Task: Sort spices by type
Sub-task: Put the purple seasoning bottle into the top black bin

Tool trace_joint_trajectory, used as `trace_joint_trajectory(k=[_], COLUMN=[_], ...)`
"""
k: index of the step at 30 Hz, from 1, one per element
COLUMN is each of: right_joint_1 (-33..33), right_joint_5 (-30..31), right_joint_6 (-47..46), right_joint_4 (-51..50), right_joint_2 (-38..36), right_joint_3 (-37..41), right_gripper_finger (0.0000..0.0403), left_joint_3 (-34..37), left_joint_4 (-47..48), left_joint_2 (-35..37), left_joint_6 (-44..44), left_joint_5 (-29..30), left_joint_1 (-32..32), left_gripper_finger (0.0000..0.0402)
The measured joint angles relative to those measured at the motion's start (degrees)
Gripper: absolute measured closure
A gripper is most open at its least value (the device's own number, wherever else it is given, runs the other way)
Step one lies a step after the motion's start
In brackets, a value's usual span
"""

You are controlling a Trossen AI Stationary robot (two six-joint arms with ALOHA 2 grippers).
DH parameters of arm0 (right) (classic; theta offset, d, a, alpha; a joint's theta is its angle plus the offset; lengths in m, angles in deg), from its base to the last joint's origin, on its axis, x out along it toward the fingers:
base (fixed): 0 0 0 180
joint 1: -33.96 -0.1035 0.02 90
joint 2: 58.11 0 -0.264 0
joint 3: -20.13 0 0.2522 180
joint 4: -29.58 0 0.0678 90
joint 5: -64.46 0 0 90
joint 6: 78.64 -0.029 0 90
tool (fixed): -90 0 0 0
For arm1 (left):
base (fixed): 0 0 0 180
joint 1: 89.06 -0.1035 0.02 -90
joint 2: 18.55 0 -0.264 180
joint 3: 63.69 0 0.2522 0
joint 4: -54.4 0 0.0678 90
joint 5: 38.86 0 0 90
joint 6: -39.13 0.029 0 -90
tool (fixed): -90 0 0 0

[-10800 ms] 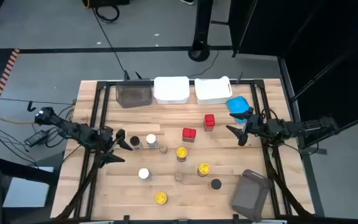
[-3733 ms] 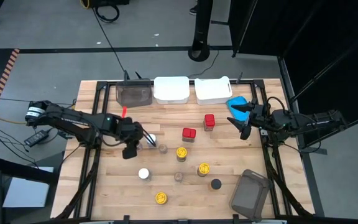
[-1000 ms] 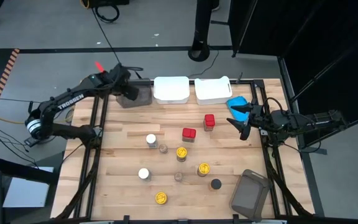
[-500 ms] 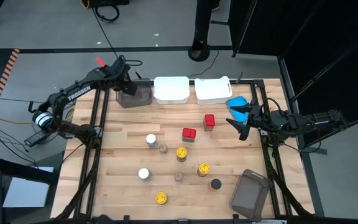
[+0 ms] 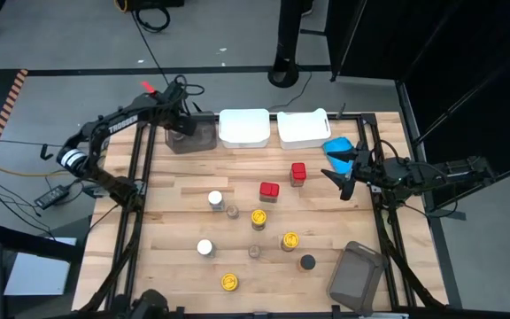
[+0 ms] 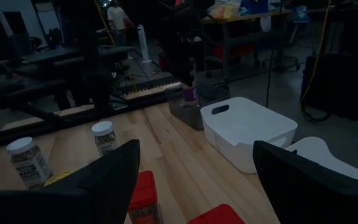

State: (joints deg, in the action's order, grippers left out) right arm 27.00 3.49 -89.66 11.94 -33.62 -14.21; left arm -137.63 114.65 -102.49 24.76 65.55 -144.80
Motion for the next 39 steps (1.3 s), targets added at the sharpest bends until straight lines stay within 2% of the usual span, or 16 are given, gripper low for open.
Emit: trace_joint_trajectory(k=[9, 19, 23, 32, 39], right_joint_1=[0.0, 0.0, 0.0, 0.0, 0.0], right_joint_5=[0.0, 0.0, 0.0, 0.0, 0.0], right_joint_6=[0.0, 0.0, 0.0, 0.0, 0.0], right_joint_4=[0.0, 0.0, 0.0, 0.0, 0.0], right_joint_2=[0.0, 0.0, 0.0, 0.0, 0.0], right_joint_3=[0.0, 0.0, 0.0, 0.0, 0.0], right_gripper_finger=[0.0082, 0.0082, 0.0082, 0.0082, 0.0082], left_joint_3=[0.0, 0.0, 0.0, 0.0, 0.0], left_joint_4=[-0.9, -1.4, -1.5, -2.1, -2.0], left_joint_2=[-1.2, -1.2, -1.2, -1.2, -1.2], left_joint_6=[0.7, 1.0, 2.3, 3.5, 5.6], left_joint_5=[-1.1, -1.6, -2.3, -2.9, -0.2], left_joint_1=[-0.6, -0.6, -0.6, -0.6, -0.6], left_gripper_finger=[0.0201, 0.0129, 0.0111, 0.0106, 0.0105])
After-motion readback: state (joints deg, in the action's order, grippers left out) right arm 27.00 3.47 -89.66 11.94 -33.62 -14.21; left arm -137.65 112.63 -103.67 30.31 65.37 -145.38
